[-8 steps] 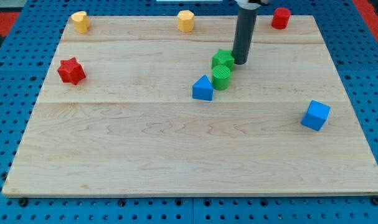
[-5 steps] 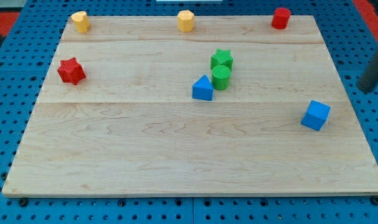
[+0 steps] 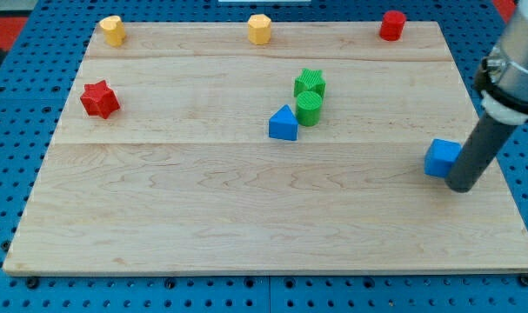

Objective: Push the blue cube upwards

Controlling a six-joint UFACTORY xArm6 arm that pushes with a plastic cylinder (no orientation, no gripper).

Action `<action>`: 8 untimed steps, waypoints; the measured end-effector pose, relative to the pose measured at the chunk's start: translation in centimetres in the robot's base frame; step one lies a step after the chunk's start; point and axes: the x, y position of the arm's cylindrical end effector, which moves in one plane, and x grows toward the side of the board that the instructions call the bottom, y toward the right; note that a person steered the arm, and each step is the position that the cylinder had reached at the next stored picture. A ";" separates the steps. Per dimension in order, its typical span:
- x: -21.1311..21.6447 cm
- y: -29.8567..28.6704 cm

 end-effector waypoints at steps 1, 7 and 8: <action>-1.9 2.3; -3.2 -2.4; -6.1 -2.1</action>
